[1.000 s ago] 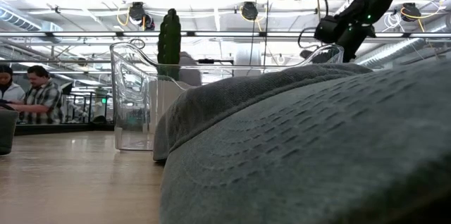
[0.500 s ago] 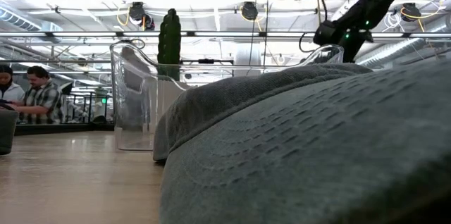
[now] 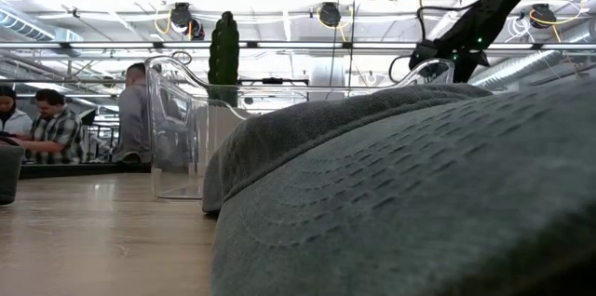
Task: Pick & Place hat
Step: Put the top left gray cap into the top transparent bin
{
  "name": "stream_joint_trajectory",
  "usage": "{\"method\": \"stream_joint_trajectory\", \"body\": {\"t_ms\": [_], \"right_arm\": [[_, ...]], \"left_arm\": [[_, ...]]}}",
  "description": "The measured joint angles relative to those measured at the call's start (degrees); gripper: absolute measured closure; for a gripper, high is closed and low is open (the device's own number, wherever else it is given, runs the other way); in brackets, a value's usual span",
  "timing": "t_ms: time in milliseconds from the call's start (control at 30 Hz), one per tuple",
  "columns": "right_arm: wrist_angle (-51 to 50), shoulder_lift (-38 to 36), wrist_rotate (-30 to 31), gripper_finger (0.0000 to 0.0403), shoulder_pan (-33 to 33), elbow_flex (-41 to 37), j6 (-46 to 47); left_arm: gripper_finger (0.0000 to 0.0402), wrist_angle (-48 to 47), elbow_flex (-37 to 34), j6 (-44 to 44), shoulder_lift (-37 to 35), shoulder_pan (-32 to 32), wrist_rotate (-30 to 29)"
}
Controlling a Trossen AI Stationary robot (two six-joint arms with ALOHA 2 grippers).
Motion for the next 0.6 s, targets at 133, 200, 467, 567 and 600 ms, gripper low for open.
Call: {"method": "stream_joint_trajectory", "body": {"t_ms": [133,200,467,567,600], "right_arm": [[1.2,-4.2,3.1,0.0335,-1.0,0.0,-0.8],[2.5,-6.4,4.4,0.0334,-1.7,0.0,-1.7],[-3.5,-9.0,13.7,0.0341,-3.2,0.0,-4.5],[-6.2,-7.1,13.4,0.0344,-3.3,0.0,-4.5],[-7.0,-6.5,13.4,0.0344,-3.2,0.0,-4.5]], "left_arm": [[0.0309,0.0,0.0,-0.3,0.0,0.0,0.0],[0.0309,0.0,0.0,-0.5,0.0,0.0,-0.1],[0.0309,0.0,0.0,-0.6,0.0,0.0,-0.5],[0.0309,0.0,0.0,0.2,0.0,0.0,-0.5],[0.0309,0.0,0.0,0.5,0.0,0.0,-0.5]]}}
